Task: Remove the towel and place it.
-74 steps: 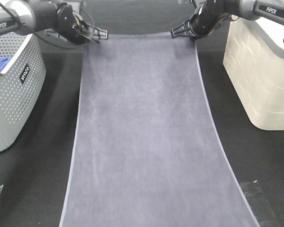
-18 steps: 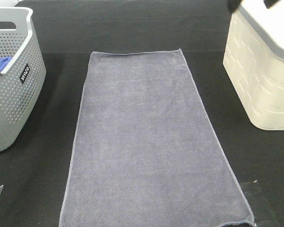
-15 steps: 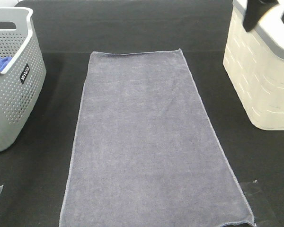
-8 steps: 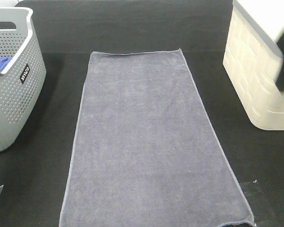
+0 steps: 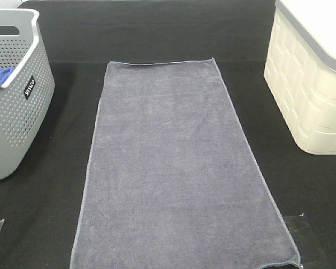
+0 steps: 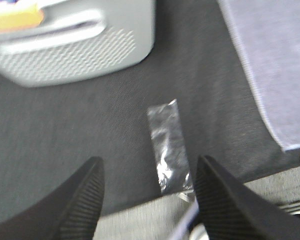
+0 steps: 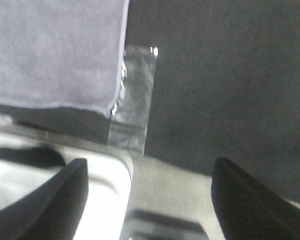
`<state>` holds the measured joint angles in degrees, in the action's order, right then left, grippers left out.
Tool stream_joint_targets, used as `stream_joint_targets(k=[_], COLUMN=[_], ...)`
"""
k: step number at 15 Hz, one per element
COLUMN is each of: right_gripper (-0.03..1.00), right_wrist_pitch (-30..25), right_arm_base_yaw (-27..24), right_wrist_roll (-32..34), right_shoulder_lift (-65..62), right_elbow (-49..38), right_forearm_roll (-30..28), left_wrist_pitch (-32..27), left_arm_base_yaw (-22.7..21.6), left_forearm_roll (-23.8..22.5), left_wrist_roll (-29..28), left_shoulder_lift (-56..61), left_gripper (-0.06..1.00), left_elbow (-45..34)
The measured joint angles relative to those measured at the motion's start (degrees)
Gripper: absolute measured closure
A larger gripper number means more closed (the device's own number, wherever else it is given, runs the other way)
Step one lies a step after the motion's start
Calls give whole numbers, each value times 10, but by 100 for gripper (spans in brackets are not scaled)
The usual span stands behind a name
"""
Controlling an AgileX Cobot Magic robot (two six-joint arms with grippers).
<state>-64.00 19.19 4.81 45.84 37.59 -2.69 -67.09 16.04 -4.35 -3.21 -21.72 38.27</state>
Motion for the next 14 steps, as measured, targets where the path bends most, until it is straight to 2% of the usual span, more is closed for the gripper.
stream_joint_targets(k=[2, 5, 9, 14], right_gripper=[31, 31, 31, 31], right_wrist_pitch=[31, 48, 42, 34], right_arm_base_yaw=[0, 0, 0, 0], right_wrist_roll=[0, 0, -14, -35], right_shoulder_lift=[-63, -147, -231, -252], right_elbow=[-32, -70, -80, -87], right_forearm_roll=[0, -1, -1, 13], left_wrist_pitch=[28, 56, 66, 67], left_arm_base_yaw=[0, 0, 0, 0], left_forearm_roll=[39, 72, 82, 91], left_wrist_roll=[40, 71, 89, 92], left_shoulder_lift=[42, 50, 50, 50], left_gripper=[41, 41, 41, 41], left_elbow=[-32, -84, -86, -86])
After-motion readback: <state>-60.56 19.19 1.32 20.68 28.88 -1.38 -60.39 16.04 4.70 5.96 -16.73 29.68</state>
